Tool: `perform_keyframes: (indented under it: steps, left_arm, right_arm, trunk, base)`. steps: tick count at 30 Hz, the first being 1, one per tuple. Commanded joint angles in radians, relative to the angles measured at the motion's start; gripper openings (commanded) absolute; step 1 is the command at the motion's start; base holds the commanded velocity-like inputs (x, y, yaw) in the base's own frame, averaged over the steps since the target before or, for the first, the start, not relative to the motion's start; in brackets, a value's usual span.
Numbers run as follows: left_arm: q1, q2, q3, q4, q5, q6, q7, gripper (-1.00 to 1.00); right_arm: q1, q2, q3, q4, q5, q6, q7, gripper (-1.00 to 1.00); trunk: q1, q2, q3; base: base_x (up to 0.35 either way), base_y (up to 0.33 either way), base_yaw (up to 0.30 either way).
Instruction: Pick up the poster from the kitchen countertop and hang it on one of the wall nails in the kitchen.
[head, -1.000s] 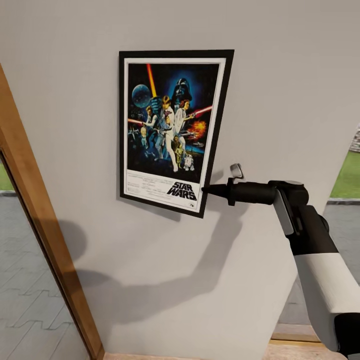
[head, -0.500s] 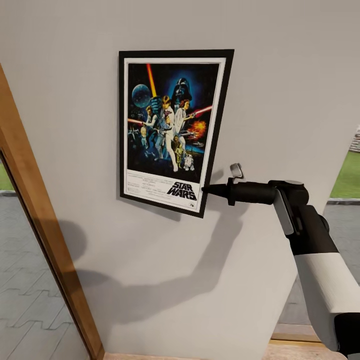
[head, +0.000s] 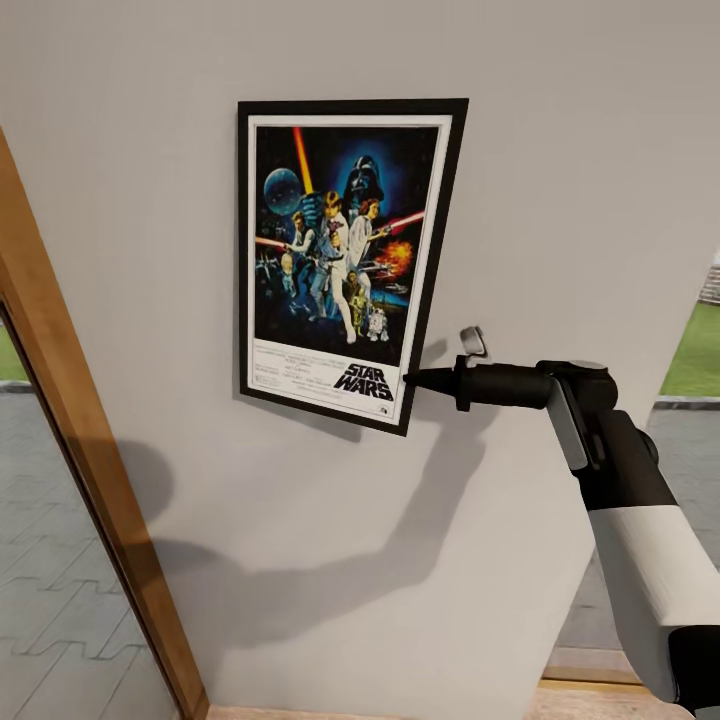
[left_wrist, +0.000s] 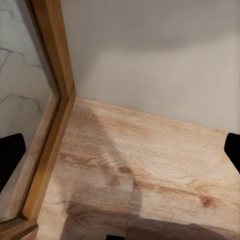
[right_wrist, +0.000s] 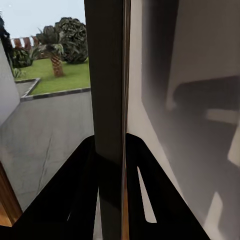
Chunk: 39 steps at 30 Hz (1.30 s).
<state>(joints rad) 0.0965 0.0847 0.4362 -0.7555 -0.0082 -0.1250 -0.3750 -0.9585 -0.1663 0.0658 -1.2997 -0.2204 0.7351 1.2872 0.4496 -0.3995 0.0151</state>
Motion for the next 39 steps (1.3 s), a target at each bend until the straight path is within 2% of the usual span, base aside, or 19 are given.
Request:
perform_keyframes:
  steps: [1,39]
  left_arm:
    - [0.000,0.000,0.003,0.000,-0.001,-0.002,-0.005,1.00]
    - [0.000,0.000,0.003,-0.001,-0.001,-0.002,-0.005,1.00]
  right_arm:
    - [0.000,-0.001,0.002,0.000,-0.008,0.010,0.000,-1.00]
    - [0.000,-0.001,0.003,0.000,-0.008,0.009,0.001,-1.00]
  trunk:
    - [0.000,-0.001,0.000]
    - [0.000,-0.001,0.000]
  base:
    - [0.000,0.000,0.000]
    - [0.000,-0.008,0.000]
